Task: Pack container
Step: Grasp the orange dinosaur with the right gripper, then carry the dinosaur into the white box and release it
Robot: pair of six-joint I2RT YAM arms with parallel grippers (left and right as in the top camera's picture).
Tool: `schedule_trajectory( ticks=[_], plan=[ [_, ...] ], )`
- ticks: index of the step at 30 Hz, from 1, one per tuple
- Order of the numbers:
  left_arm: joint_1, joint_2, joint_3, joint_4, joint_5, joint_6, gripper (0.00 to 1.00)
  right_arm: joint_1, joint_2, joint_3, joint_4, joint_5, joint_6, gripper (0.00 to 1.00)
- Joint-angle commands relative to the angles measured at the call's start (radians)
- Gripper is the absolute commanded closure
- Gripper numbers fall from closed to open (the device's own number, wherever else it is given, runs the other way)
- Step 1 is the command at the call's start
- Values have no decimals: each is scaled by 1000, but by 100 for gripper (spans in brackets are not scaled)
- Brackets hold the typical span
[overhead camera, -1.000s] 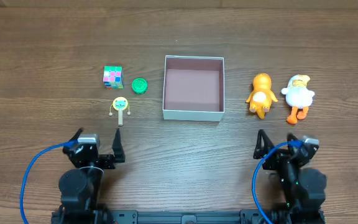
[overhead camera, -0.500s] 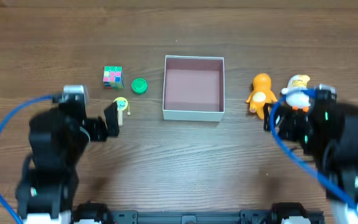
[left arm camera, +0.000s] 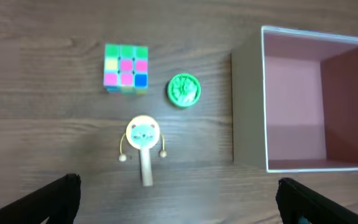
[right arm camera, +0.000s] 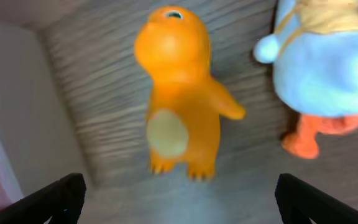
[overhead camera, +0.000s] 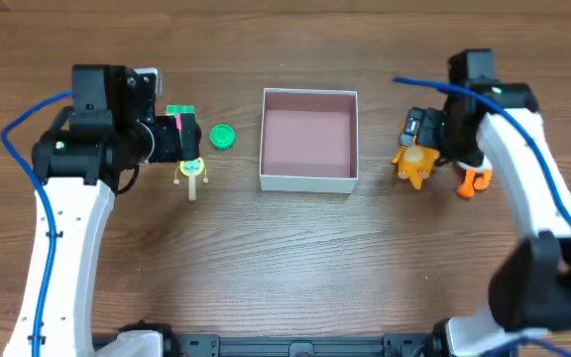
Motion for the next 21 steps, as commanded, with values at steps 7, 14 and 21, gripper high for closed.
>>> schedule_trajectory(
  ticks=[7, 14, 21],
  plan=[
    [5, 31, 27, -52, -23, 20, 0, -5, 211, 21, 99, 23, 0, 23],
    [5, 31, 27, -52, -23, 20, 0, -5, 212, 18, 72, 23, 0, 77],
    [5, 31, 27, -52, -23, 19, 0, 127, -81, 257, -75, -14, 5, 96]
  ],
)
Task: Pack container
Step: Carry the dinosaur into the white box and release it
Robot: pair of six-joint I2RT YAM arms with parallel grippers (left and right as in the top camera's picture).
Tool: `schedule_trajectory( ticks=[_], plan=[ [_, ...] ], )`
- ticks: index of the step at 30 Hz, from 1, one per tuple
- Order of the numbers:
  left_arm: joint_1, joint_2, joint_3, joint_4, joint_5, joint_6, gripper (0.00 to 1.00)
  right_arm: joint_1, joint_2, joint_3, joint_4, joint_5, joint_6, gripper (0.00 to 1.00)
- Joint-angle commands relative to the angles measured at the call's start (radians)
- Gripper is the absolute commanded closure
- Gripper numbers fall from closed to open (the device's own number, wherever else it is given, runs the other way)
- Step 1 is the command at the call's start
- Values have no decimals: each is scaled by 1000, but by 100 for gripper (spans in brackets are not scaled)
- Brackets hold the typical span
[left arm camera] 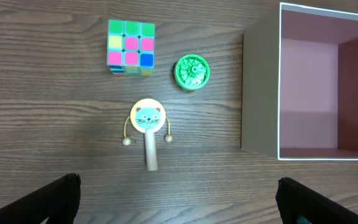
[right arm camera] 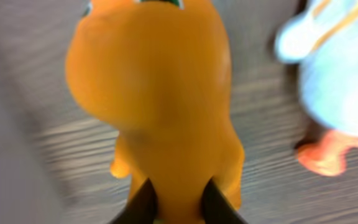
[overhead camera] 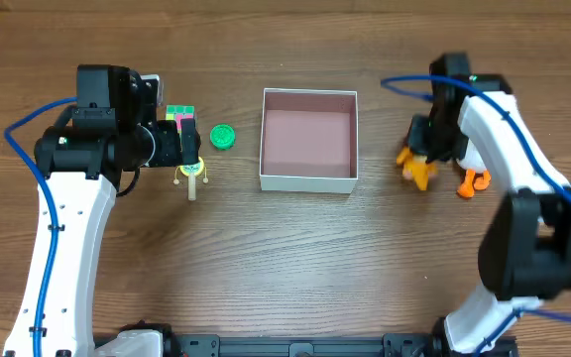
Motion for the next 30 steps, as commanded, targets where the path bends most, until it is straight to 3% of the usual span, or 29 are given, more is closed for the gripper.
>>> schedule_trajectory(
  ticks=[1, 6, 10, 15, 21, 23, 26, 28, 30],
  plan=[
    [5, 4, 26, 1, -3, 19, 0, 127, -227, 177, -10, -50, 13, 96],
    [5, 4, 26, 1, -3, 19, 0, 346, -277, 179, 70, -57, 186, 96],
    [5, 4, 26, 1, -3, 19, 0, 447, -143, 156, 176, -58, 315, 96],
    [5, 4, 26, 1, -3, 19, 0, 531, 83, 156, 286, -88, 337, 96],
    [5, 4, 26, 1, -3, 19, 0, 545, 226, 156, 309, -89, 365, 96],
    [5, 4, 26, 1, -3, 19, 0, 545, 237, 154, 305, -87, 358, 84],
    [5, 4, 26, 1, -3, 19, 0, 545, 233, 156, 306, -91, 308, 52],
    [5, 4, 26, 1, -3, 19, 0, 545, 214, 156, 301, -90, 243, 37],
    [5, 4, 26, 1, -3, 19, 0, 539, 153, 157, 282, -43, 227, 31]
  ],
)
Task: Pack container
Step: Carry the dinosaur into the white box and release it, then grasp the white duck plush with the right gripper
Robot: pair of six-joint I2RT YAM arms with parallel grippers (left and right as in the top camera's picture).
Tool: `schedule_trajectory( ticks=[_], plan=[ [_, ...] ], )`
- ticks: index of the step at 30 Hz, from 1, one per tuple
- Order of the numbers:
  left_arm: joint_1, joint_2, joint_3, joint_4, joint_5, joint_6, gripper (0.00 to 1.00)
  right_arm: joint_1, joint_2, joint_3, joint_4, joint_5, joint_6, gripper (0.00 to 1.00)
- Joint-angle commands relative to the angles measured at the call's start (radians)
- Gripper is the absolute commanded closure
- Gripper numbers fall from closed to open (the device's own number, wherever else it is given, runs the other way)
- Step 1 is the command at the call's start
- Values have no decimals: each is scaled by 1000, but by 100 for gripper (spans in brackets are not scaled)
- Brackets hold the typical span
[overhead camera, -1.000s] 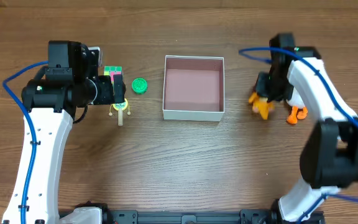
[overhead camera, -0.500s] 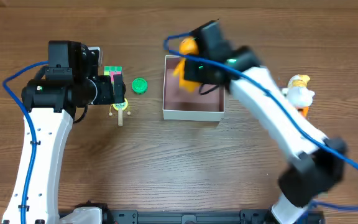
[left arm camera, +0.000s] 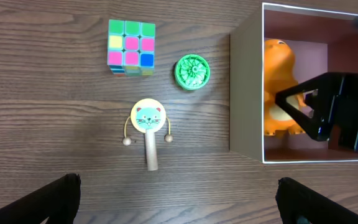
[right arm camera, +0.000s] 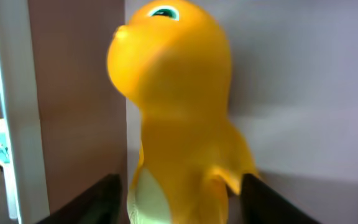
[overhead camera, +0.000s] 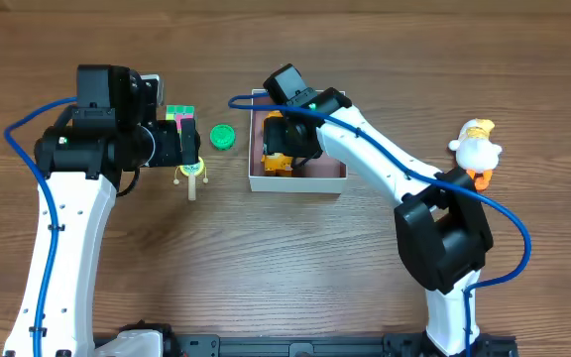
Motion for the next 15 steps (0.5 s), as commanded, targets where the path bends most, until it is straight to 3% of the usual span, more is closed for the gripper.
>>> schedule_trajectory(
  ticks=[1, 3, 7, 15],
  plan=[
    [5, 4, 25, 1, -2, 19, 0, -32, -206, 5, -40, 124, -52, 26],
    [5, 4, 25, 1, -2, 19, 0, -122, -394, 5, -74, 167, -52, 19],
    [5, 4, 25, 1, -2, 19, 0, -323, -555, 5, -126, 169, -119, 7],
    [5, 4, 25, 1, -2, 19, 0, -697, -505, -67, -278, 169, -203, 4]
  ],
)
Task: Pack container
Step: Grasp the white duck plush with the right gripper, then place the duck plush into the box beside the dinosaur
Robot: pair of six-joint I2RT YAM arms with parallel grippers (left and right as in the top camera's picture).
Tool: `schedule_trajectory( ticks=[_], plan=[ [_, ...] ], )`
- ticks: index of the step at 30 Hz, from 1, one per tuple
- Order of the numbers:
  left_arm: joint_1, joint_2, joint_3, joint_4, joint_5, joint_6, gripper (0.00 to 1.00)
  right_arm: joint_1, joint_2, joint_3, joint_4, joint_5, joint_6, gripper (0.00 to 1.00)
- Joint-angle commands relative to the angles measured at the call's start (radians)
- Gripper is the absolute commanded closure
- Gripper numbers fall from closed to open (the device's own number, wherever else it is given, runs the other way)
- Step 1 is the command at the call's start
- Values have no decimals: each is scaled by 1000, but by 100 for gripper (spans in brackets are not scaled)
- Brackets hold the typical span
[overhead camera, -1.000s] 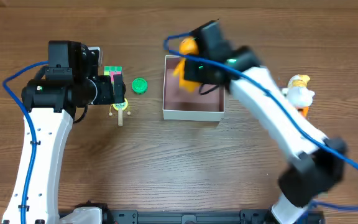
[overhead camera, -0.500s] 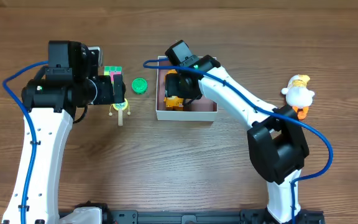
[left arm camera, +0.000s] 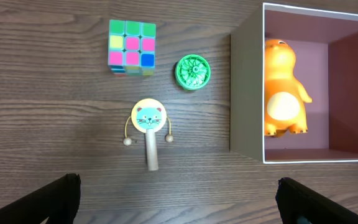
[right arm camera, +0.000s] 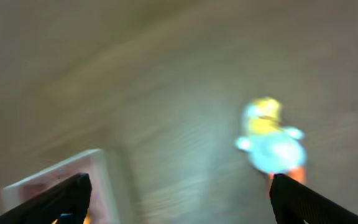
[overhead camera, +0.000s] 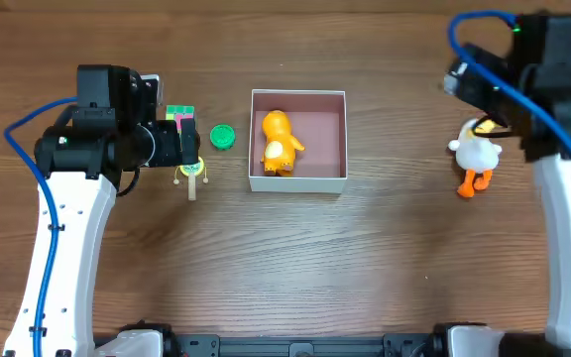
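The white box with a pink inside [overhead camera: 297,182] stands mid-table, also seen in the left wrist view [left arm camera: 246,93]. An orange dinosaur figure [overhead camera: 278,141] [left arm camera: 282,87] lies in its left half. A white duck with orange feet [overhead camera: 476,157] [right arm camera: 272,146] stands at the right. My right gripper [right arm camera: 179,199] hangs open and empty, high above the table near the duck; its view is blurred. My left gripper [left arm camera: 179,205] is open above a colour cube [left arm camera: 132,46], a green disc [left arm camera: 192,71] and a small cat-face rattle drum [left arm camera: 146,124].
The cube [overhead camera: 178,115], the green disc [overhead camera: 223,136] and the rattle [overhead camera: 192,174] lie close together left of the box, under the left arm. Blue cables loop off both arms. The right half of the box floor is bare.
My right gripper was inside the box around the orange figure. Now it is out at the far right near the duck, and the figure lies alone in the box. The left arm has not moved.
My right gripper stood open over the orange figure next to the duck, right of the box. Then it was shut on the figure. Then the figure was inside the box, which had shifted slightly left. Now the gripper is back at the right, empty.
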Motion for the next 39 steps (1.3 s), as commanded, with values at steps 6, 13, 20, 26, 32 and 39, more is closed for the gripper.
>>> schedule_trajectory(
  ticks=[6, 13, 20, 26, 32, 39],
  plan=[
    [5, 4, 25, 1, 0, 19, 0, -201, 264, -183, 71, 8, -103, 0],
    [5, 4, 25, 1, 0, 19, 0, -248, 457, -193, 86, -76, -120, 2],
    [5, 4, 25, 1, 0, 19, 0, -240, 461, -174, 65, -80, -120, 86],
    [5, 4, 25, 1, 0, 19, 0, -111, 223, -82, -30, -141, -116, 96],
    [5, 4, 25, 1, 0, 19, 0, 238, 26, -64, 36, -222, -108, 96],
    [5, 4, 25, 1, 0, 19, 0, 472, 194, -74, 125, -31, 51, 96]
  ],
)
